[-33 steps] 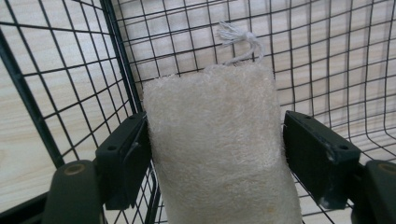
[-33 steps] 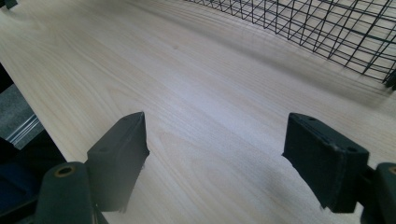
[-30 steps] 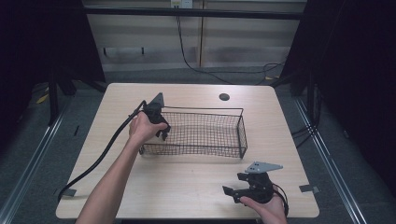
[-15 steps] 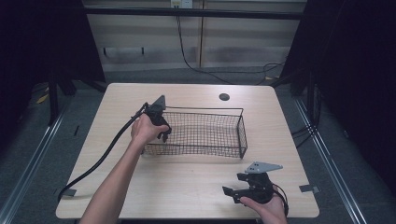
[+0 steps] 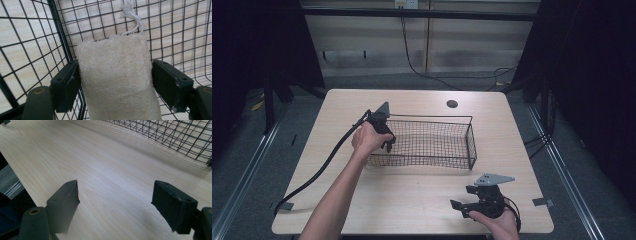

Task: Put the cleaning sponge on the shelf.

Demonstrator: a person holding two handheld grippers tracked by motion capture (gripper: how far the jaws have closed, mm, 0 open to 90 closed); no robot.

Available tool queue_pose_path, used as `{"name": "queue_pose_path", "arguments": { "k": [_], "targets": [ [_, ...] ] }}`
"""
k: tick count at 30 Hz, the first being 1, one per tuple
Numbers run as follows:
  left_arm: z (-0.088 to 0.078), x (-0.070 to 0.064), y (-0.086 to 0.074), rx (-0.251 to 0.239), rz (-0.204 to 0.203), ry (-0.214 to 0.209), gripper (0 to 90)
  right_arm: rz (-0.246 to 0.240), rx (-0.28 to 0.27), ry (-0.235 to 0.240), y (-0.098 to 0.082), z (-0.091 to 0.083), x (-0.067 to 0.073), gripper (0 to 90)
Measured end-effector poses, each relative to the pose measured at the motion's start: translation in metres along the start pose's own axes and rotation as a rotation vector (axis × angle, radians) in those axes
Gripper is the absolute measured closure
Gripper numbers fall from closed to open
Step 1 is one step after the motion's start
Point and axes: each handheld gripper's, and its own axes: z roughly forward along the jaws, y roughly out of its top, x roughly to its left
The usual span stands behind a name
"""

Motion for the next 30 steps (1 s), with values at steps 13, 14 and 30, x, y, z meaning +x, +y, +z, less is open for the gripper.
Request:
{"name": "queue_pose_path", "arguments": {
  "k": [13,14,30],
  "targets": [
    [-0.007,0.004,-0.002,-0.004,-0.007,-0.014,20.7,-0.002,0.0,0.001,0.0,0.0,0.0,21.4],
    [-0.006,0.003,-0.002,-0.007,-0.009,-0.007,20.7,-0.002,0.0,0.001,0.0,0.0,0.0,21.4],
    [-0.022,0.008,-0.009,-0.046,0.017,-0.058,19.0,-0.004,0.0,0.001,0.001,0.001,0.0,21.3]
  ]
}}
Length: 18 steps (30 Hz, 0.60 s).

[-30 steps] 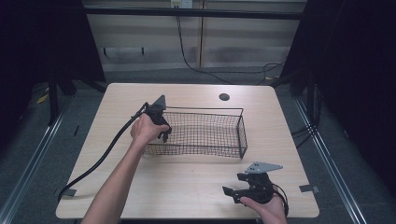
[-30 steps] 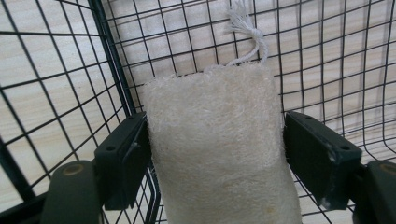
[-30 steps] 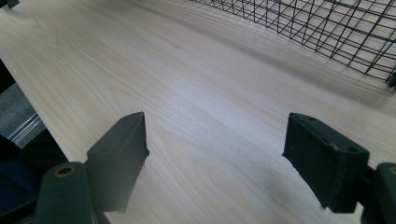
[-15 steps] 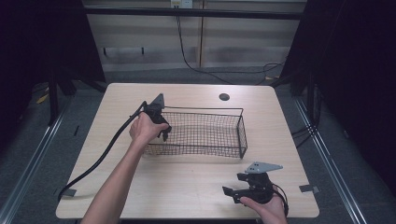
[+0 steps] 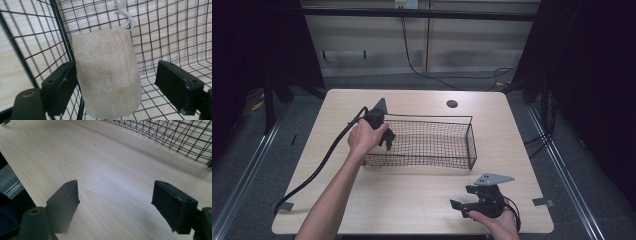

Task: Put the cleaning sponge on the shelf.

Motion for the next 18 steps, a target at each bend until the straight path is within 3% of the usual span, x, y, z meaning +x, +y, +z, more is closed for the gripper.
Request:
{"name": "queue_pose_path", "arguments": {
  "k": [6,11,18],
  "targets": [
    [-0.012,0.003,-0.004,-0.023,0.021,-0.029,19.0,0.0,0.0,0.0,0.0,0.0,0.0,21.2],
    [-0.021,0.005,-0.008,-0.063,0.011,-0.04,18.7,0.0,0.001,-0.002,0.0,0.0,0.0,21.2],
    [-0.033,0.007,-0.014,-0.123,0.08,-0.095,18.7,0.0,-0.001,-0.002,0.0,0.0,-0.001,21.3]
  ]
}}
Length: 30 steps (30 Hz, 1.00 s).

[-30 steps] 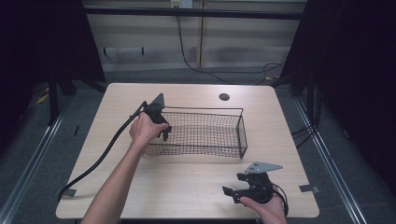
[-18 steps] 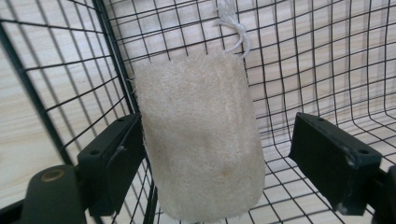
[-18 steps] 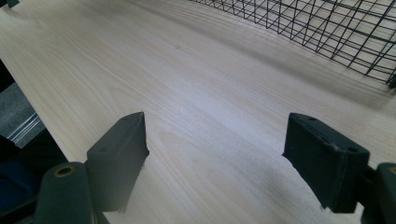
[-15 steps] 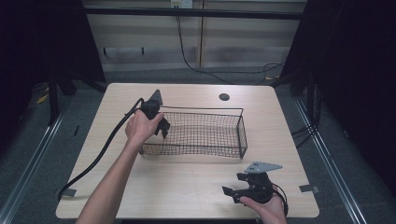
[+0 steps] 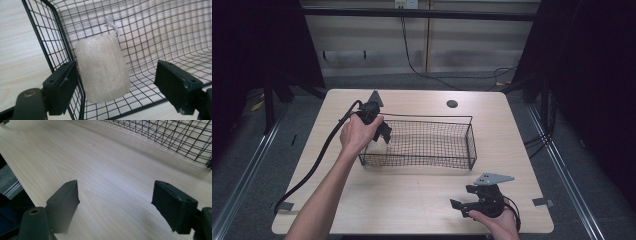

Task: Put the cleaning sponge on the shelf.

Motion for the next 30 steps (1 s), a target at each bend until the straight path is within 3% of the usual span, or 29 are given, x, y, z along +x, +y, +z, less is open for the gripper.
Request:
{"name": "queue_pose_path", "arguments": {
  "k": [8,11,15,17,20,23,30],
  "targets": [
    [-0.013,0.0,-0.008,-0.04,0.07,-0.027,18.7,-0.002,0.002,0.0,0.0,0.0,0.001,21.3],
    [-0.02,0.0,-0.01,-0.057,0.147,-0.075,18.6,0.0,0.001,0.0,0.0,0.0,0.0,21.3],
    [-0.027,0.001,-0.013,-0.092,0.155,-0.101,18.2,0.0,0.0,-0.001,0.0,0.0,0.0,21.3],
    [-0.029,0.001,-0.015,-0.105,0.161,-0.086,18.6,0.002,0.0,-0.002,0.0,-0.001,0.0,21.3],
    [-0.032,0.0,-0.019,-0.115,0.196,-0.089,19.8,0.003,0.001,-0.002,-0.001,0.0,0.0,21.2],
    [-0.037,0.001,-0.027,-0.128,0.243,-0.135,20.0,0.004,-0.001,-0.003,-0.001,-0.001,0.0,21.2],
    [-0.047,0.02,-0.044,-0.19,0.235,-0.181,19.9,0.003,-0.001,-0.003,0.0,0.0,0.0,21.2]
  ]
}}
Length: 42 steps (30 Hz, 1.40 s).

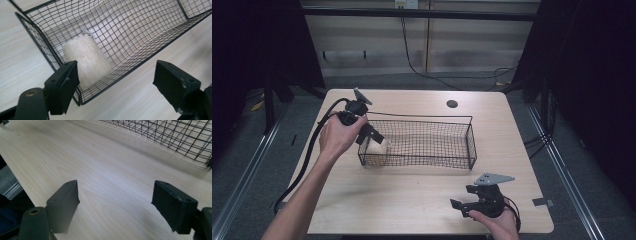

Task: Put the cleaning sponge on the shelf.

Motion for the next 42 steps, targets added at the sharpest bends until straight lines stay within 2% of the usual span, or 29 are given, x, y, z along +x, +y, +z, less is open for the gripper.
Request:
{"name": "queue_pose_path", "arguments": {
  "k": [2,6,10,11,12,14,15,18,22,24,28,31,32,37,38,40,42],
  "targets": [
    [-0.005,0.004,-0.008,-0.026,0.007,-0.023,19.8,-0.002,0.0,-0.001,0.0,0.001,0.001,21.2],
    [-0.013,0.007,-0.016,-0.05,0.005,-0.02,19.8,-0.002,0.0,-0.002,0.0,0.001,0.001,21.2],
    [-0.021,0.01,-0.03,-0.127,0.036,-0.036,19.8,0.003,0.002,-0.005,0.0,0.001,0.001,21.2],
    [-0.021,0.01,-0.034,-0.134,0.027,-0.041,19.8,0.001,0.001,-0.006,0.0,0.001,0.001,21.2],
    [-0.021,0.011,-0.038,-0.13,0.031,-0.034,19.8,0.002,0.0,-0.006,0.0,0.001,0.001,21.3],
    [-0.018,0.011,-0.044,-0.139,0.024,0.025,19.8,0.001,-0.002,-0.008,0.0,0.001,0.0,21.2],
    [-0.016,0.011,-0.049,-0.141,0.019,0.033,19.9,0.001,-0.002,-0.008,0.0,0.001,0.0,21.3],
    [-0.011,0.013,-0.058,-0.147,0.007,0.002,20.4,0.007,0.001,-0.009,0.0,0.001,0.001,21.2],
    [-0.009,0.012,-0.073,-0.186,0.004,0.008,20.8,0.008,0.0,-0.012,0.0,0.0,0.0,21.2],
    [-0.011,0.012,-0.082,-0.196,0.025,0.003,20.9,0.008,0.0,-0.012,0.0,0.0,0.0,21.2],
    [-0.017,0.006,-0.101,-0.223,0.029,0.02,23.7,0.007,0.001,-0.012,0.0,0.0,0.001,21.2],
    [-0.018,0.004,-0.118,-0.241,0.042,-0.009,23.8,0.008,0.001,-0.014,0.0,0.0,0.0,21.2],
    [-0.018,0.003,-0.124,-0.253,0.042,-0.004,23.8,0.008,0.001,-0.014,0.0,0.0,0.0,21.2],
    [-0.015,0.008,-0.153,-0.289,-0.007,0.005,23.0,0.009,0.001,-0.017,-0.001,0.0,0.0,21.2],
    [-0.014,0.008,-0.157,-0.27,-0.022,0.006,21.8,0.008,0.0,-0.017,0.0,0.0,0.0,21.2],
    [-0.008,0.008,-0.169,-0.28,-0.027,0.02,21.0,0.007,0.0,-0.019,0.0,0.001,0.0,21.3],
    [-0.002,0.006,-0.176,-0.256,-0.016,0.02,21.0,0.008,-0.005,-0.02,0.0,0.001,0.0,21.2]
  ]
}}
